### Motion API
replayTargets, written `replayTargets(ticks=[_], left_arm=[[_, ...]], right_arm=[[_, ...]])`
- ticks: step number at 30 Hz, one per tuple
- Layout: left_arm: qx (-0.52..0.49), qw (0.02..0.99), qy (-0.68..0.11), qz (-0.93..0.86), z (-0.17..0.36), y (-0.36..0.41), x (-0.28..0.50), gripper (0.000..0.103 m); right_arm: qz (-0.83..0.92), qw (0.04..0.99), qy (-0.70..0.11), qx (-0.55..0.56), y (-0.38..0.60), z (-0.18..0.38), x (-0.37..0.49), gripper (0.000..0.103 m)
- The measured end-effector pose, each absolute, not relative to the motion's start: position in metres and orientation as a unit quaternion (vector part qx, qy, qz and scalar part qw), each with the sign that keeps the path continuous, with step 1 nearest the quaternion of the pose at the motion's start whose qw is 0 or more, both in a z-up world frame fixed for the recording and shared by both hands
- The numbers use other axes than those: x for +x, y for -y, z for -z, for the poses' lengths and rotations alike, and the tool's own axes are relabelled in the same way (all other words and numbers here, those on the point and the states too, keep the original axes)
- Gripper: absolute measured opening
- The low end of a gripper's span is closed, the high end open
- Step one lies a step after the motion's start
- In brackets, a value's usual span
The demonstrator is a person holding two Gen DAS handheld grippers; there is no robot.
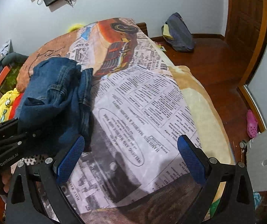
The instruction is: Fold large clothes
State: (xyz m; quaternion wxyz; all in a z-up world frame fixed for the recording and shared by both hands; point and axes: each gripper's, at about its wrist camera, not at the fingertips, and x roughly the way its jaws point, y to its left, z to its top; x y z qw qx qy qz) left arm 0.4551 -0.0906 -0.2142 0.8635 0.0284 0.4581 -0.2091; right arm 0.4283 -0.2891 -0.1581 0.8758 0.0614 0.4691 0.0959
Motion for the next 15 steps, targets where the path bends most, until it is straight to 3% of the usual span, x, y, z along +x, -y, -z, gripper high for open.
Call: replayTargets(ticks=[4,8,15], left_arm=[[0.041,0.867,-0.459,0.188,0.217,0.105,0.451,0.023],[0.029,0.852,-0.474,0.218,0.211,0.118,0.445,0.064],[0.039,0.874,-0.442,0.199,0.169,0.087,0.414,0.067]], right_arm=[[-0.104,0.88,-0.461,0.05,0.282,0.154,0.425,0.099],[-0.106,0.883,-0.455,0.042,0.277,0.145,0.419,0.099],[-0.127,0.885,-0.446,0.05,0.267,0.131,0.405,0.099]])
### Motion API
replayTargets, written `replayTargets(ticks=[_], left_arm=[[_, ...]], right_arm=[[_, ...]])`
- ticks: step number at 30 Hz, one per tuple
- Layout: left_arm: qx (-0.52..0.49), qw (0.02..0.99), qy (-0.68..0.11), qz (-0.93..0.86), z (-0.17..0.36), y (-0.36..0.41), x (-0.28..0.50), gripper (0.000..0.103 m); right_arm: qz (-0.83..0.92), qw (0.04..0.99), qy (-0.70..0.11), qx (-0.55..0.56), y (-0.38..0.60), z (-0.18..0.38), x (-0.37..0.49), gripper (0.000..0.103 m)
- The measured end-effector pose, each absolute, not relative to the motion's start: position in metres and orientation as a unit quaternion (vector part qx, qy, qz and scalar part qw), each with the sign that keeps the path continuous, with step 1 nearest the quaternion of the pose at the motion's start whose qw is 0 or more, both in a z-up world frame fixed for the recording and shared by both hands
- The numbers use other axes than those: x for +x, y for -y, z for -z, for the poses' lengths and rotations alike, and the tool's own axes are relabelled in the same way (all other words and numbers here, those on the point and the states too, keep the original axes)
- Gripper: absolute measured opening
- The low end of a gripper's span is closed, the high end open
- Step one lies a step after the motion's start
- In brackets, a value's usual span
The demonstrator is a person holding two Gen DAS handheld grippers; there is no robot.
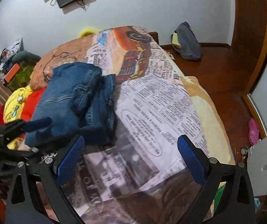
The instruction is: Fold large clothes
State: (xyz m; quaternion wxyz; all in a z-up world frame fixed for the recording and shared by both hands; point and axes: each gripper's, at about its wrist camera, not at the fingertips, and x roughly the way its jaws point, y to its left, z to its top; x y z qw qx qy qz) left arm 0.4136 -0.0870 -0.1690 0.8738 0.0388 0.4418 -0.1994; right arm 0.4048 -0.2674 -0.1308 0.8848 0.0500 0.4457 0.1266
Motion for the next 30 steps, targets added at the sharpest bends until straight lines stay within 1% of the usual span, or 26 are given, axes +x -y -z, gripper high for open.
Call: replayTargets(ticks=[3,5,7,12,18,21,22,23,30], left_arm=[[0.041,0.892,-0.418,0.165,0.15,0.052,0.401,0.074],[0.05,0.904,-0.403,0.132,0.14,0.028,0.396,0.083],[0.055,0.911,-0.395,0.101,0.136,0.006,0.396,0.086],[0.055,0.91,-0.408,0.048,0.149,-0.032,0.404,0.086],[0.04,0.887,-0.459,0.043,0.193,-0.05,0.416,0.086],[0.035,0.88,-0.471,0.043,0.217,-0.051,0.414,0.089],[0.028,0.882,-0.469,0.04,0.22,-0.052,0.412,0.093],[0.023,0.882,-0.468,0.037,0.222,-0.053,0.412,0.096],[-0.012,0.884,-0.464,0.044,0.227,-0.057,0.404,0.096]], right_arm=[[-0.142,0.886,-0.44,0.038,0.254,0.126,0.402,0.099],[-0.157,0.885,-0.436,0.032,0.243,0.123,0.402,0.099],[-0.171,0.885,-0.432,0.023,0.228,0.12,0.405,0.099],[-0.203,0.88,-0.429,0.002,0.191,0.123,0.416,0.099],[-0.218,0.867,-0.447,-0.039,0.157,0.147,0.441,0.099],[-0.199,0.859,-0.467,-0.061,0.156,0.165,0.453,0.099],[-0.192,0.858,-0.471,-0.065,0.158,0.169,0.455,0.099],[-0.187,0.857,-0.475,-0.064,0.163,0.175,0.457,0.099],[-0.188,0.855,-0.484,-0.005,0.208,0.181,0.457,0.1]])
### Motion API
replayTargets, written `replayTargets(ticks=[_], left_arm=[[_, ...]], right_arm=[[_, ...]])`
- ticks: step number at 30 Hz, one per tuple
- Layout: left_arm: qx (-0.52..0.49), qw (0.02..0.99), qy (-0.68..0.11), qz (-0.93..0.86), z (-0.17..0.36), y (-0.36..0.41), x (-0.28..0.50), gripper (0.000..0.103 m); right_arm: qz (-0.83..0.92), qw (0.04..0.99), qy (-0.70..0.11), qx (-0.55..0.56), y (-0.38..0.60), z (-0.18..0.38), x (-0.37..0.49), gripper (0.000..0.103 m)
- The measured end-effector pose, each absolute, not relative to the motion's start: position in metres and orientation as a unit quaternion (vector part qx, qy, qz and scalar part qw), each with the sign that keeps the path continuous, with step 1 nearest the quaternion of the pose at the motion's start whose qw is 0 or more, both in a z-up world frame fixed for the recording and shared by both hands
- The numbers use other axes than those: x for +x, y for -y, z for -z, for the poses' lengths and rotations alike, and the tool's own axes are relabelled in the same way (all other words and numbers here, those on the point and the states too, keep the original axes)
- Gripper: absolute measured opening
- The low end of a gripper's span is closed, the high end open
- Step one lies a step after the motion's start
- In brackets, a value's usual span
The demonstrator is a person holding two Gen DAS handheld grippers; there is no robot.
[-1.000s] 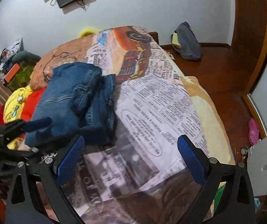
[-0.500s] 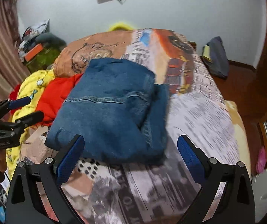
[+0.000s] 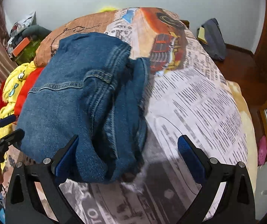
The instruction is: Fold large clothes
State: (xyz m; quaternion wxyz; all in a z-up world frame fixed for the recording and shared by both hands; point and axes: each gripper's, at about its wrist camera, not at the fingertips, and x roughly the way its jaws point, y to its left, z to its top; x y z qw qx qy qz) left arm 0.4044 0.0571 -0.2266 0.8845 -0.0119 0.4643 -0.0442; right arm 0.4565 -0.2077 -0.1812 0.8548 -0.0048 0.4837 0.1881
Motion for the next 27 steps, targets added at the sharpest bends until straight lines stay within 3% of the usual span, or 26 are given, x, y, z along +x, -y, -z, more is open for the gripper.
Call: replayTargets(ticks=[6,11,14,27], left_arm=[[0.006,0.882,-0.468,0.052,0.227,-0.051,0.388,0.097],[0.117,0.861,-0.494,0.013,0.248,-0.046,0.362,0.098],[0.13,0.86,-0.493,0.0,0.247,-0.058,0.348,0.098],[0.063,0.916,-0.394,-0.034,0.157,-0.093,0.378,0.098]], right_arm=[[-0.176,0.869,-0.462,-0.014,0.215,0.173,0.437,0.1],[-0.099,0.876,-0.471,-0.033,0.244,0.168,0.435,0.099],[-0.098,0.875,-0.473,-0.028,0.263,0.161,0.426,0.099],[-0.163,0.898,-0.409,-0.013,0.228,0.108,0.429,0.101]])
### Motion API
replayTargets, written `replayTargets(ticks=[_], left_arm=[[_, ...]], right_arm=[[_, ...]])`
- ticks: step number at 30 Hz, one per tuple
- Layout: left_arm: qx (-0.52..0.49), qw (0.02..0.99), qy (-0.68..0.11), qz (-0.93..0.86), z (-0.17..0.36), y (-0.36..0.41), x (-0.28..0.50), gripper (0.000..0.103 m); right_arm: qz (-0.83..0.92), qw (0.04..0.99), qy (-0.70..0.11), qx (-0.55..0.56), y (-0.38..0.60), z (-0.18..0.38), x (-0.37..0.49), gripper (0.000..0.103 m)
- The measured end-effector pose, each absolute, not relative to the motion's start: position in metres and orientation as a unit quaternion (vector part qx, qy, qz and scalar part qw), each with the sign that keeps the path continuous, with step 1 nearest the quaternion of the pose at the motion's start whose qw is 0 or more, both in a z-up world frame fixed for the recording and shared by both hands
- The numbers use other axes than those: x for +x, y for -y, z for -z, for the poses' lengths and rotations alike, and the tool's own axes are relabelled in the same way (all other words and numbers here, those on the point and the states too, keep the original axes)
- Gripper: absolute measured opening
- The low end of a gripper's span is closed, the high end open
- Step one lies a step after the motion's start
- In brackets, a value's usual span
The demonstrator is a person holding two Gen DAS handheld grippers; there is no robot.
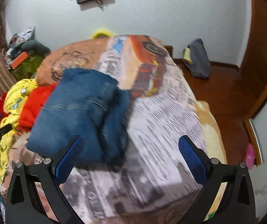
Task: Fold large clothes
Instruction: 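Grasp the folded jacket with both grippers and lift it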
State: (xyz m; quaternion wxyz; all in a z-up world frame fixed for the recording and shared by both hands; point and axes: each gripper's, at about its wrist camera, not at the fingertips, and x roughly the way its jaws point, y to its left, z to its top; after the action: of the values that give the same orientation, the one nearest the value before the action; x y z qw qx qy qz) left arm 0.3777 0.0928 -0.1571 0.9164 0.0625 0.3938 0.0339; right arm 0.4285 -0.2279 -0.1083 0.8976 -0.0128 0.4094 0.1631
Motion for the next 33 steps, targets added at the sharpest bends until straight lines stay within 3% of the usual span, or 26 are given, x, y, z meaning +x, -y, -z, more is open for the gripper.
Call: replayTargets(ticks=[9,25,33], left_arm=[[-0.042,0.905,-0.422,0.031,0.162,-0.097,0.441,0.098],[-0.233,0.801,-0.533,0.144,0.26,-0.107,0.524,0.098],[-0.287,0.776,-0.537,0.165,0.278,-0.11,0.54,0.099]], right_arm=[[-0.225,0.883,-0.413,-0.005,0.187,0.114,0.458,0.101],[-0.288,0.741,-0.59,0.14,0.196,0.218,0.559,0.101],[-0.314,0.733,-0.587,0.143,0.182,0.22,0.557,0.103]])
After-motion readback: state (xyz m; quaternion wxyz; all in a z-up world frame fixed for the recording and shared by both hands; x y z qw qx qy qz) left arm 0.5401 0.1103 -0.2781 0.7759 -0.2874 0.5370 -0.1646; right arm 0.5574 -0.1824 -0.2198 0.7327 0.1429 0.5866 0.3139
